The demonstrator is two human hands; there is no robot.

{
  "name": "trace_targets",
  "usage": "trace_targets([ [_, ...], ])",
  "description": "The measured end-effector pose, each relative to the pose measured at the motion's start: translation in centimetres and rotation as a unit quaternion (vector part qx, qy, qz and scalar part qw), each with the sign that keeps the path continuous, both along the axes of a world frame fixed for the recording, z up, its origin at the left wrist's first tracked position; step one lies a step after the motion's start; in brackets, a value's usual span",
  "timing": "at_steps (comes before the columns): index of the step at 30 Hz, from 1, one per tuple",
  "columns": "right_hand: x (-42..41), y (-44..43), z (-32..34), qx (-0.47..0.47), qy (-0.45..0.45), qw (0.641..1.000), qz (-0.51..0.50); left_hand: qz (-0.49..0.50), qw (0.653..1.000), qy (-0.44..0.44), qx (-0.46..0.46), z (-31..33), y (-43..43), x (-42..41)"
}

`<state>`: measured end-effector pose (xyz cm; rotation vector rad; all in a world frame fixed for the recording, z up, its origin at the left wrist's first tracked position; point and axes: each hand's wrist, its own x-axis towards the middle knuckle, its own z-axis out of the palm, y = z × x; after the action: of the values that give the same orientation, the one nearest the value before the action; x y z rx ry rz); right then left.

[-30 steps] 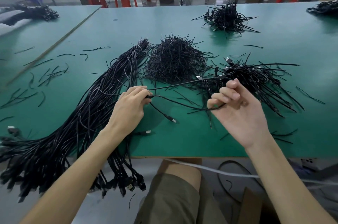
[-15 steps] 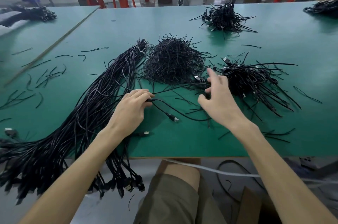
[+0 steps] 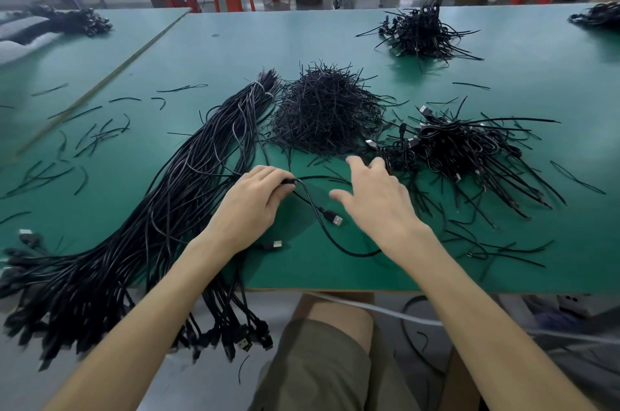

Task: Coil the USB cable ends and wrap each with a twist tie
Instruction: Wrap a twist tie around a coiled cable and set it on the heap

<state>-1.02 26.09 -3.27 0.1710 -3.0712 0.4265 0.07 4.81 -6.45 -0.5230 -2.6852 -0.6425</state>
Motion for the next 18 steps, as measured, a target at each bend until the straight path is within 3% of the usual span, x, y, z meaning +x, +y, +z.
trace_targets([
  [8, -0.2, 0.2, -0.4, -0.039, 0.024, 0.998, 0.04, 0.0, 1.0, -0.006, -0.015, 0.0, 0.0, -0.1],
  [14, -1.3, 2.5, -0.6, -0.154, 0.106, 0.98, -0.065, 0.03, 0.999, 0.007, -0.028, -0.4, -0.1, -0.4],
  [16, -2.0, 3.7, -0.5, -0.27, 0.093, 0.95, -0.124, 0.038, 0.999, 0.006, -0.028, -0.5, -0.2, -0.5],
  [18, -2.7, 4.9, -0.3, -0.454, 0.07, 0.871, -0.175, 0.037, 0.999, 0.004, -0.027, -0.6, -0.1, -0.5],
])
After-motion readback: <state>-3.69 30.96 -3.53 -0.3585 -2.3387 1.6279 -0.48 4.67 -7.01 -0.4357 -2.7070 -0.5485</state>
